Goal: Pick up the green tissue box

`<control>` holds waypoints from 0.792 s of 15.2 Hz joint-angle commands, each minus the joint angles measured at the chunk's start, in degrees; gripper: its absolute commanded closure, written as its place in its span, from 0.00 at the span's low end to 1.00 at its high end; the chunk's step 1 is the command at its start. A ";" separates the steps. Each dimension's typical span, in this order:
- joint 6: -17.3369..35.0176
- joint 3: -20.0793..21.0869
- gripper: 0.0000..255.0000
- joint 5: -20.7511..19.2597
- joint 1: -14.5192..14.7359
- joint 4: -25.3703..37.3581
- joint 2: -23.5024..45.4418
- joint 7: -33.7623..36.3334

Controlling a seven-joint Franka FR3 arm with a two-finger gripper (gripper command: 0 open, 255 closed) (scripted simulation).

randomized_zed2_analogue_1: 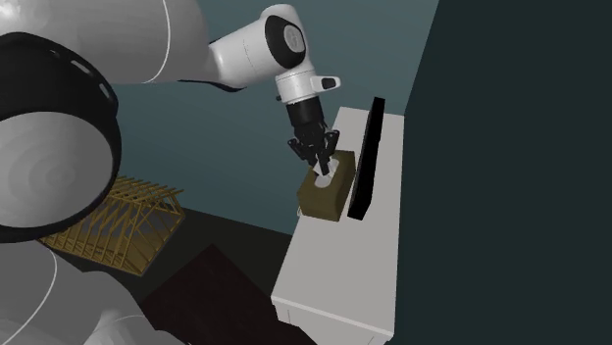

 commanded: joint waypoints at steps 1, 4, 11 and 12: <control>-1.21 0.00 1.00 0.18 0.00 0.77 -0.64 -0.65; -3.16 0.04 1.00 0.33 0.04 2.47 -1.12 -1.59; -7.21 0.15 1.00 0.49 0.12 6.30 -1.78 -3.47; -7.22 0.15 1.00 0.48 0.12 6.31 -1.77 -3.47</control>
